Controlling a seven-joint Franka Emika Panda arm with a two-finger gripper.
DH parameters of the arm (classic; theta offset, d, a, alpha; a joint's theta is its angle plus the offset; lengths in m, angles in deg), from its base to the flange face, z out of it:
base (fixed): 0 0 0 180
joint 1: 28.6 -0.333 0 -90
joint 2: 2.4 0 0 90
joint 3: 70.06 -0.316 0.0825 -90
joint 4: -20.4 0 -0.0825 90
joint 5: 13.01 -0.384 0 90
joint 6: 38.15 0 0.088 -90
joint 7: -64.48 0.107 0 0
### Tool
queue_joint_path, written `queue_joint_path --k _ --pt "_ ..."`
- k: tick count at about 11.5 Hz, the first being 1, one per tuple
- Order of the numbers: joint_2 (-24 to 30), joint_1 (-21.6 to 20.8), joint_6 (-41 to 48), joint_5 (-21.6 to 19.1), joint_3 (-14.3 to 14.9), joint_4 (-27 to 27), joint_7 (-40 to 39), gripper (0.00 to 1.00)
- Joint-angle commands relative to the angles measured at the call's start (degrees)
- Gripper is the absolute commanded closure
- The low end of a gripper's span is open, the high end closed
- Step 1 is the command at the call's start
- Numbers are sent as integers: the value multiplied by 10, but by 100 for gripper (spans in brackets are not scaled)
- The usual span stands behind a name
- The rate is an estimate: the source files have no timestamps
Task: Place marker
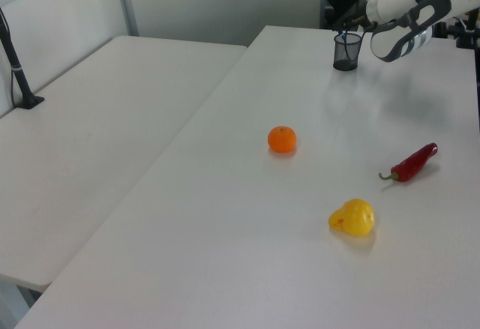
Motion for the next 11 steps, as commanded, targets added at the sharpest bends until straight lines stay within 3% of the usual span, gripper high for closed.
queue_joint_path --k 1,5,11 --pt "12 -7 -13 -13 3 -16 5 0" --pt "33 -6 2 -13 3 -12 5 0" --pt "206 -22 400 -14 -6 -10 40 0"
